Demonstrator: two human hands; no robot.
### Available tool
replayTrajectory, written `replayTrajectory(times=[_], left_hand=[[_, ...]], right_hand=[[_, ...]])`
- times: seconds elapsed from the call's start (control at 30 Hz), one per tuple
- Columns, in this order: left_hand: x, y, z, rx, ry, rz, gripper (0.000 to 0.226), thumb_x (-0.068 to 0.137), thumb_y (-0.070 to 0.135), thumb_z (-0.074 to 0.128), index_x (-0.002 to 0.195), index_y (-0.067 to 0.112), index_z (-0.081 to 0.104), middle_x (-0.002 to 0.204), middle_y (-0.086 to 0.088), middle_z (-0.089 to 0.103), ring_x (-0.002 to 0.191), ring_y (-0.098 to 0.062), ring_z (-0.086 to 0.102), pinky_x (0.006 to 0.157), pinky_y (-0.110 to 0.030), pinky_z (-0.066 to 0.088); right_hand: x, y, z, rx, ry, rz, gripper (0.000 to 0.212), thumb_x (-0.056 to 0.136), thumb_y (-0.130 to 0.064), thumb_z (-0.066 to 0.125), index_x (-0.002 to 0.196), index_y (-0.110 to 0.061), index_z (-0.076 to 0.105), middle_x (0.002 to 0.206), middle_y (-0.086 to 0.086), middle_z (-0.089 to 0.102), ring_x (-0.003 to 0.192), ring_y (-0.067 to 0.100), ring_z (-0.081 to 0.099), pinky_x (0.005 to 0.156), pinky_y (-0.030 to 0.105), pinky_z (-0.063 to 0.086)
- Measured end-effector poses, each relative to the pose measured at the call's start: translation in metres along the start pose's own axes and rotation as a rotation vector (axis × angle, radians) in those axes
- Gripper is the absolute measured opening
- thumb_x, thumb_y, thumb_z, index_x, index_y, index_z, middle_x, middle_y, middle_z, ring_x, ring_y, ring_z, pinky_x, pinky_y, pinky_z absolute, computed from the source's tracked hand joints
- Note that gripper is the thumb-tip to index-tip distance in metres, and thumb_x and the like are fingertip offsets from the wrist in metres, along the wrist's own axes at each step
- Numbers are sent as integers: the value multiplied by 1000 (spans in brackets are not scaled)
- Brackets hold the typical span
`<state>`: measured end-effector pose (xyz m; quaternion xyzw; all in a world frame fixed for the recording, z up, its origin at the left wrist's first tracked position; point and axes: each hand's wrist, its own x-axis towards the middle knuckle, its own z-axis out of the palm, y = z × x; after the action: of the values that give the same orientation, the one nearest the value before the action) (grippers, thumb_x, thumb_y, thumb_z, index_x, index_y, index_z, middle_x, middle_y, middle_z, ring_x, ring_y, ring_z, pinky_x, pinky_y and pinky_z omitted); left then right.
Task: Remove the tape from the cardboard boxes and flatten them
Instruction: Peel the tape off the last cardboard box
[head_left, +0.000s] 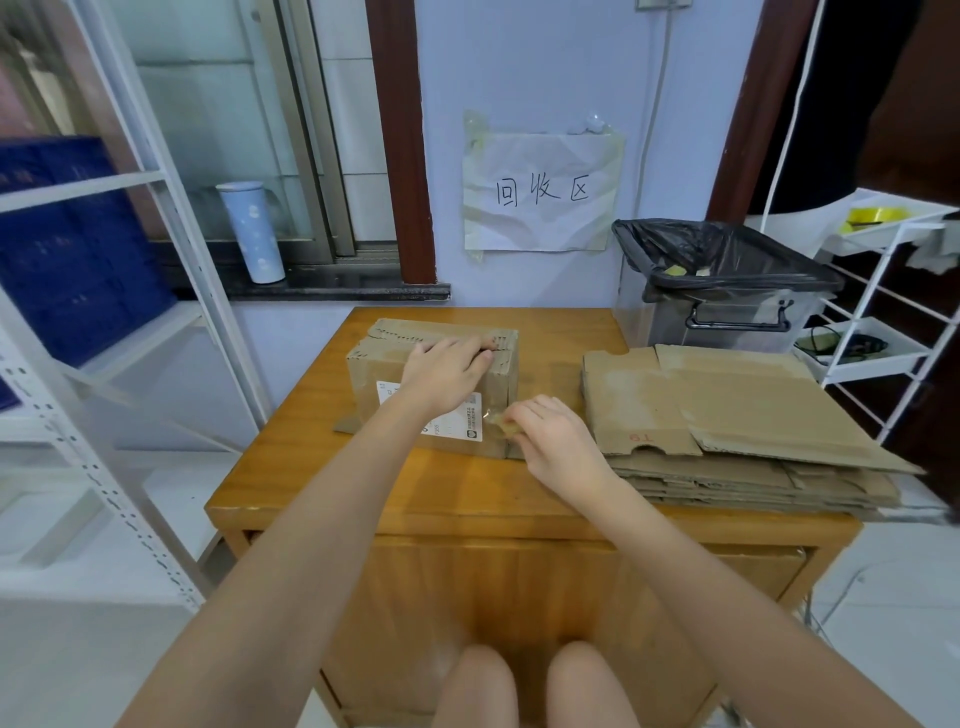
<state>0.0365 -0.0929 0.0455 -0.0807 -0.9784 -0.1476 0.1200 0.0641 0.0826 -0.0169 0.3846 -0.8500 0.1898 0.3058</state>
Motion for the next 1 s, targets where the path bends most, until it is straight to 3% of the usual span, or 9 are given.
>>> replayTrajectory(times=[0.2,0.37,0.47,0.63,0.77,0.87,1.0], left_hand=[[-1,1,-2,4,-3,-2,40,104,36,24,135,30,48,139,10,52,132,-10,38,105,-30,18],[-1,1,-2,-9,-5,-14,40,104,36,23,135,31,48,139,10,51,133,-9,37,105,-30,18],[0,2,-1,2,-12,-4,40,104,37,23,135,31,48,139,10,52,132,-10,38,105,-31,19],[1,1,-2,0,0,-25,40,104,36,23,135,30,48,138,10,52,132,-11,38,104,-32,19],[-1,7,1,-35,27,-46,38,104,33,25,131,34,52,134,13,54,130,-11,39,105,-35,19],[-2,13,2,-85,70,-90,35,103,31,31,127,35,56,132,14,55,128,-13,41,107,-38,19],[-5,15,1,-163,148,-159,27,99,25,42,119,25,59,132,5,45,123,-15,44,111,-40,16]], right_hand=[[5,-2,-3,-16,-68,6,33,63,13,75,89,-4,63,83,7,69,73,29,62,63,38,53],[-10,-9,7,-52,-301,3,13,89,-2,58,101,-2,58,98,14,64,92,31,57,82,36,42],[-26,-8,7,45,-185,179,20,92,-7,59,111,-1,59,108,13,64,100,28,57,85,30,41],[-9,-8,-8,233,-96,193,22,87,-10,66,109,-5,60,101,1,58,91,14,53,81,22,40],[8,-10,-24,557,-5,460,32,88,-16,67,117,-15,55,95,-7,56,81,1,52,77,15,44],[19,-8,-32,764,57,596,44,84,-20,72,121,-21,47,87,-9,61,78,3,56,77,14,46],[26,-4,-40,839,100,626,30,83,-24,73,106,-19,55,92,3,66,79,8,60,74,15,47]])
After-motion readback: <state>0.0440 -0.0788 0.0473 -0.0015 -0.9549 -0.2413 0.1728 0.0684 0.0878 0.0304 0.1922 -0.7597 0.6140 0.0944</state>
